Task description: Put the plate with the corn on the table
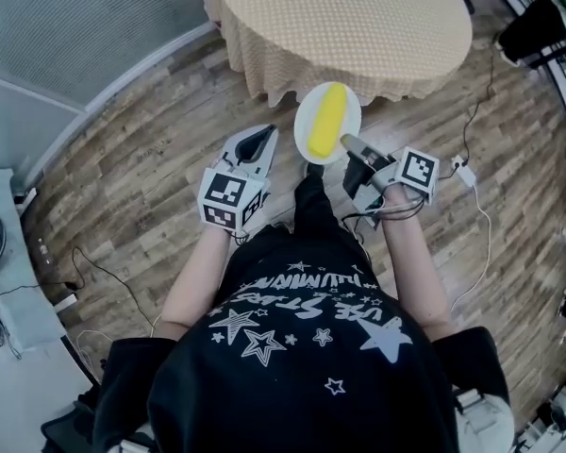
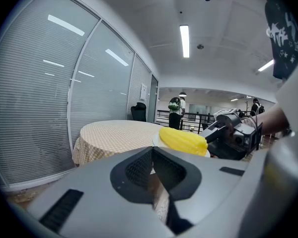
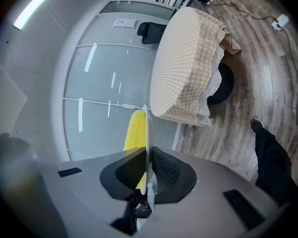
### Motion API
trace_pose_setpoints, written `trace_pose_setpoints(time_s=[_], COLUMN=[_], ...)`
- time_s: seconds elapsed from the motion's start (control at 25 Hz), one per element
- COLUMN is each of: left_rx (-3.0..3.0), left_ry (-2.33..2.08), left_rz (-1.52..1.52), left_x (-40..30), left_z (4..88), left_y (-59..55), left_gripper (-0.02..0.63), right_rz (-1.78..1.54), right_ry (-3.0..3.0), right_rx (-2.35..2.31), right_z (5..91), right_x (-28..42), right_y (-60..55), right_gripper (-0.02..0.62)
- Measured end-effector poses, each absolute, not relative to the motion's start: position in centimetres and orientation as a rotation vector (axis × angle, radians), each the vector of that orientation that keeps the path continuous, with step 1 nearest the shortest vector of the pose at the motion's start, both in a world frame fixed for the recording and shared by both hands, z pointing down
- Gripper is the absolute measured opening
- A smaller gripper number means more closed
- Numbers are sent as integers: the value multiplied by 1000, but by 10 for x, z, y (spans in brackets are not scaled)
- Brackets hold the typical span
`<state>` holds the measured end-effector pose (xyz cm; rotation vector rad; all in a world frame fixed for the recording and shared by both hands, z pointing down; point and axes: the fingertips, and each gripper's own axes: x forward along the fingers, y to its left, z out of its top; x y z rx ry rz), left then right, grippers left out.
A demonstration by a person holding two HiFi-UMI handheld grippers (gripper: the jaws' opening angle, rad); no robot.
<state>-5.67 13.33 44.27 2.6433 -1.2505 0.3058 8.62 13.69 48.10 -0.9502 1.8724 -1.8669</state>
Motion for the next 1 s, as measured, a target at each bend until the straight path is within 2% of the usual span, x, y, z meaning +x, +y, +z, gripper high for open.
trace_pose_setpoints(time_s=[0.2, 0.48, 1.0], left_rx=[2649, 2606, 2537], left_ry=[-1271, -1305, -1377], left_rz=[308, 320, 351], left_x=[-54, -53, -42], left_z=[448, 443, 447], left_y=[116, 27, -59], left_gripper=[8, 8, 8], right_rz=[-1851, -1882, -1925], right_ry=[1899, 1954, 1999], right_rx=[-916, -897, -885], right_z=[488, 487, 493], right_x=[89, 92, 111], right_y=[118, 24, -76], right_gripper=[38, 38, 38])
